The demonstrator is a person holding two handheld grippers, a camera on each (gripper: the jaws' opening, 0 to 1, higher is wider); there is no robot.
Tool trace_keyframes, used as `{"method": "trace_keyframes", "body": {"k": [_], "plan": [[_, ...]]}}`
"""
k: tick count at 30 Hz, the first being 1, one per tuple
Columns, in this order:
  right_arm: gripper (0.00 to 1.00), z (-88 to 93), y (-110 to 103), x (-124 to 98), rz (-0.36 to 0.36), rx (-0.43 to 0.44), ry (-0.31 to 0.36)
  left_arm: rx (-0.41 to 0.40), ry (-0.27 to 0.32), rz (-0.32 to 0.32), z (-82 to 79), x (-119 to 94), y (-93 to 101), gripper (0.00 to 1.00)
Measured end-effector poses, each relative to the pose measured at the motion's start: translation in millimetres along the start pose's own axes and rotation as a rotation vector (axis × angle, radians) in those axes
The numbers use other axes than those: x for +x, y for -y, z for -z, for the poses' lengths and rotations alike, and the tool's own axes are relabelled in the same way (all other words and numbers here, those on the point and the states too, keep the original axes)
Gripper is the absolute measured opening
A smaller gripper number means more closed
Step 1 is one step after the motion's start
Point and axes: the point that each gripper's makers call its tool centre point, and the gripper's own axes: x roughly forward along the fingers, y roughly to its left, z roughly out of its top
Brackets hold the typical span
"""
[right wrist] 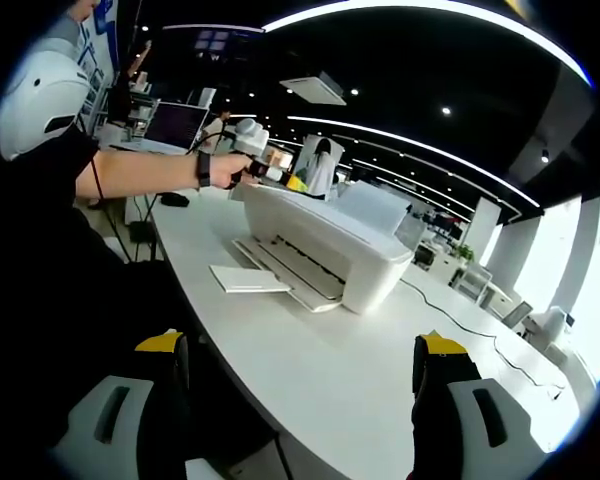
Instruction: Remove the paper from the printer output slot and place it on top of the printer
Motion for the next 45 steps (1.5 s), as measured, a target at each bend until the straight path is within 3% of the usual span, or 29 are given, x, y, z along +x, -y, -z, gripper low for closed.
{"method": "trace_keyframes", "body": {"k": [6,45], "plan": [[0.88,-0.7,0.6,-0.3,0.001,0.0,0.0,0.032,0.011,-0.007,-0.5,-1.7,1.3,0.97],[0.88,-1.4,1.1,0.2,0.006,0.0,0.002,0.147,0.037,-0.005,-2.3,-22.1,-1.3,0.97]]}}
